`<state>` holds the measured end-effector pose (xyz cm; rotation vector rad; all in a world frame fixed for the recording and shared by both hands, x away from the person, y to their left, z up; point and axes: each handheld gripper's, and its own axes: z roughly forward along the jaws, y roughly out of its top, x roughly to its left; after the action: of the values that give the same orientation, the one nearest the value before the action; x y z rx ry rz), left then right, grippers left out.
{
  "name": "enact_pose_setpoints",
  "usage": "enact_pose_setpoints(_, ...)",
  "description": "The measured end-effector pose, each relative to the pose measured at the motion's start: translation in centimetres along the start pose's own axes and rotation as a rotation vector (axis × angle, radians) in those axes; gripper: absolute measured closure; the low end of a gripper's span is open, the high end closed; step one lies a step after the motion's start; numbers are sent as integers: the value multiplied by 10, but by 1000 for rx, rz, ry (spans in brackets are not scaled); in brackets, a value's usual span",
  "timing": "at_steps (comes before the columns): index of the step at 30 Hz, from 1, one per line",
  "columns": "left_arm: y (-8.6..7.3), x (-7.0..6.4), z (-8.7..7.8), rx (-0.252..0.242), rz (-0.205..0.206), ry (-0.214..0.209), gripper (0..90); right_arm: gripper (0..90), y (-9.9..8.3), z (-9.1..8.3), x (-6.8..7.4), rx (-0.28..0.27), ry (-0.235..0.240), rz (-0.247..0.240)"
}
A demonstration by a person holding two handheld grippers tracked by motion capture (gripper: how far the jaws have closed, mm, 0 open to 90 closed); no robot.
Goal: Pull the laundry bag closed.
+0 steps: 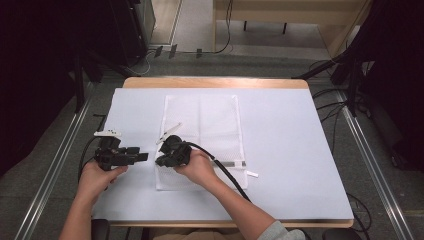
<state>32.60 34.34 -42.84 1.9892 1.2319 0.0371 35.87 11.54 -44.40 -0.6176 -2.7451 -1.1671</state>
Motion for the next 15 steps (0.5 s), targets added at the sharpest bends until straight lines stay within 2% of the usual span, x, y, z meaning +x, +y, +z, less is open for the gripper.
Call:
enact_pose_setpoints(4, 1, -4, 3, 9, 27, -25, 459, 880, 3, -6, -3, -16, 2, 8)
enact_pose_setpoints(7, 0, -6, 4, 24, 39, -48, 471, 880, 6, -11, 1, -15, 4, 2)
enact_pose_setpoints(9, 0, -6, 4, 30, 42, -63, 478, 880, 7, -12, 2, -9, -20, -8)
enact_pose_setpoints(11, 0, -7, 4, 35, 51, -70, 482, 880, 7, -12, 1, -13, -25, -10)
enact_pose_setpoints(13, 0, -8, 4, 45, 58, -79, 485, 880, 8, -15, -2, -18, -17, 13)
enact_pose_setpoints(15, 0, -10, 7, 58, 67, -90, 485, 880, 10, -18, -1, -31, -19, 3)
